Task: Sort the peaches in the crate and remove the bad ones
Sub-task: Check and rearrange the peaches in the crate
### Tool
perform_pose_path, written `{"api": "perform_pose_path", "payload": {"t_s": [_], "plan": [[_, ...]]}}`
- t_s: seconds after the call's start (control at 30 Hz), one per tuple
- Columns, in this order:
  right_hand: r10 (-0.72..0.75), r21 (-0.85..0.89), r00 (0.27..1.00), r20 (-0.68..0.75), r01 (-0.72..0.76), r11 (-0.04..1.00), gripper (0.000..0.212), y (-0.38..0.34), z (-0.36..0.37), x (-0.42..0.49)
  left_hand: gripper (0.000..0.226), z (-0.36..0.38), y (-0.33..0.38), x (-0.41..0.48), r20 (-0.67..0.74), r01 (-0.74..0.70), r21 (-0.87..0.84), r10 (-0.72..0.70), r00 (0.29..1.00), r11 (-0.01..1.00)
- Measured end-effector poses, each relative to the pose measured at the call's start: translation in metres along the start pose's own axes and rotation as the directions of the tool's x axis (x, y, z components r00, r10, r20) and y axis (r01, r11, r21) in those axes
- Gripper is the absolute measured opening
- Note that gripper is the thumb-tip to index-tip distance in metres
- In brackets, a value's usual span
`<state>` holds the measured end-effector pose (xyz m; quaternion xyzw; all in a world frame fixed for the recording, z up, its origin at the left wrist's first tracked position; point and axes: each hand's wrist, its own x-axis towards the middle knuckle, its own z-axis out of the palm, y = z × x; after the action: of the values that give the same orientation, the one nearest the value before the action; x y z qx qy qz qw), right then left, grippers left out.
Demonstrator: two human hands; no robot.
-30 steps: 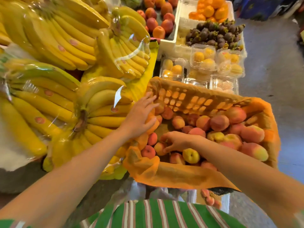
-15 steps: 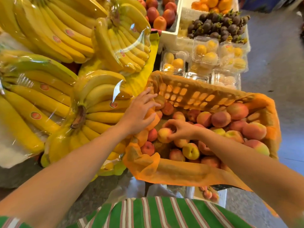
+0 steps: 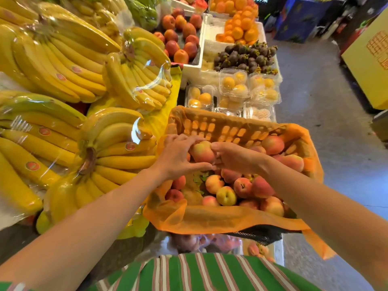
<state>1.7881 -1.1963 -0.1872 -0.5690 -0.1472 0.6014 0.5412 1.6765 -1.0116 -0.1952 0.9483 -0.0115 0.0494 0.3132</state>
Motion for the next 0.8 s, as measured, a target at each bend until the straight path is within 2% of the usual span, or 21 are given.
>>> {"api": "perform_pose_path", "payload": {"t_s": [0.17, 0.27, 0.37, 0.53, 0.6, 0.63, 0.7, 0.8], "plan": [[-0.124, 0.033, 0.991, -0.053, 0.126, 0.992, 0.075, -0.007, 0.002, -0.01, 0.081, -0.003, 0.002, -0.001, -0.042, 0.027, -0.101, -0.032, 0.999, 0.994], [-0.165, 0.001, 0.983, -0.077, 0.165, 0.986, 0.066, -0.01, 0.004, -0.012, 0.073, -0.005, 0.002, -0.003, -0.019, 0.008, -0.193, -0.012, 1.0, 0.981], [-0.166, -0.055, 0.981, -0.097, 0.161, 0.985, 0.054, -0.013, 0.009, -0.012, 0.065, -0.007, 0.004, -0.002, 0.018, -0.003, -0.314, 0.009, 1.0, 0.949], [-0.134, -0.044, 0.978, -0.161, 0.129, 0.991, 0.041, -0.014, -0.006, -0.006, 0.054, -0.011, -0.005, 0.002, -0.025, 0.072, -0.379, -0.088, 0.996, 0.923], [-0.109, -0.228, 0.951, -0.291, 0.042, 0.973, 0.035, -0.009, -0.019, 0.001, 0.052, -0.015, -0.014, 0.004, -0.076, 0.119, -0.401, -0.163, 0.984, 0.908], [-0.115, -0.38, 0.923, -0.367, -0.036, 0.924, 0.032, -0.006, -0.025, 0.006, 0.055, -0.016, -0.019, 0.005, -0.104, 0.133, -0.389, -0.187, 0.977, 0.912], [-0.134, -0.645, 0.88, -0.455, -0.222, 0.731, 0.034, 0.002, -0.033, 0.019, 0.061, -0.018, -0.027, 0.008, -0.149, 0.138, -0.304, -0.19, 0.97, 0.943], [-0.081, -0.805, 0.874, -0.479, -0.4, 0.438, 0.049, 0.015, -0.033, 0.041, 0.069, -0.02, -0.033, 0.011, -0.174, 0.162, -0.212, -0.201, 0.964, 0.964]]}}
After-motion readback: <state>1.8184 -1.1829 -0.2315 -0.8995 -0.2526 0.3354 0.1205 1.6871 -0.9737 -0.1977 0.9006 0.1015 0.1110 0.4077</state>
